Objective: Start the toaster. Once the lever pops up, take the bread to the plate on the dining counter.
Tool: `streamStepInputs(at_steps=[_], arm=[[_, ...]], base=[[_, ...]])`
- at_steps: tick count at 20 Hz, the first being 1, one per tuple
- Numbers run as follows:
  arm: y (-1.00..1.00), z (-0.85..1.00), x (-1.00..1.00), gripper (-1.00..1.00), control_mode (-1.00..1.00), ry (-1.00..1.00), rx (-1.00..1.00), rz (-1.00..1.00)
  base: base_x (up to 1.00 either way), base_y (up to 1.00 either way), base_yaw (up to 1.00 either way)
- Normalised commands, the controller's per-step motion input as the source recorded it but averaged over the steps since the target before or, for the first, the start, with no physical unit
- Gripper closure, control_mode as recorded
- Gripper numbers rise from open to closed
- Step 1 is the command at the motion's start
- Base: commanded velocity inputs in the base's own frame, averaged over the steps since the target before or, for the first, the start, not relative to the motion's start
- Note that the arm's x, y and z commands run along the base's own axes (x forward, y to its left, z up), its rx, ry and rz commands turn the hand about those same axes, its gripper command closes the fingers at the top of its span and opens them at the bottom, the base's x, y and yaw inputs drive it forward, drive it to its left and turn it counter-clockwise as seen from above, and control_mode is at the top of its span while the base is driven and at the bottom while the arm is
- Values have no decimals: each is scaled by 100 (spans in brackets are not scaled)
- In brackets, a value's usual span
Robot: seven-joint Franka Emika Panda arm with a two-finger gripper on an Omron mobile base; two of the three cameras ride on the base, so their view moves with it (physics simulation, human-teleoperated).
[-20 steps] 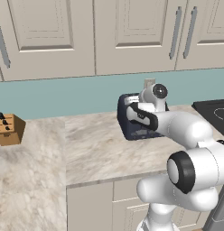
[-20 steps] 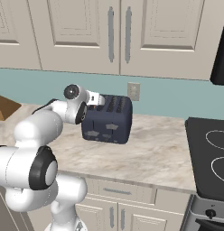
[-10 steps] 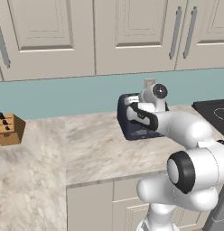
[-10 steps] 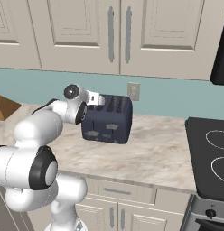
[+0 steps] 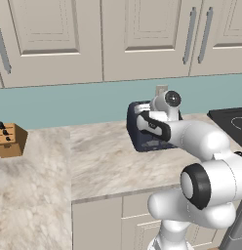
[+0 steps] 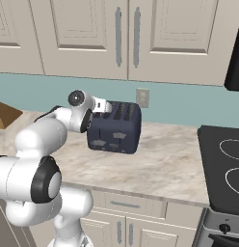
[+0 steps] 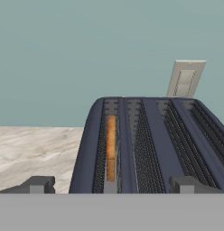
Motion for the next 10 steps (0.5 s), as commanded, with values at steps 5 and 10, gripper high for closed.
streamStepInputs(at_steps=[5, 10], arm=[[0, 0, 0, -100, -100, 0, 0, 0], [0, 0, 0, -100, -100, 0, 0, 0]], base=[[0, 0, 0], [0, 0, 0]])
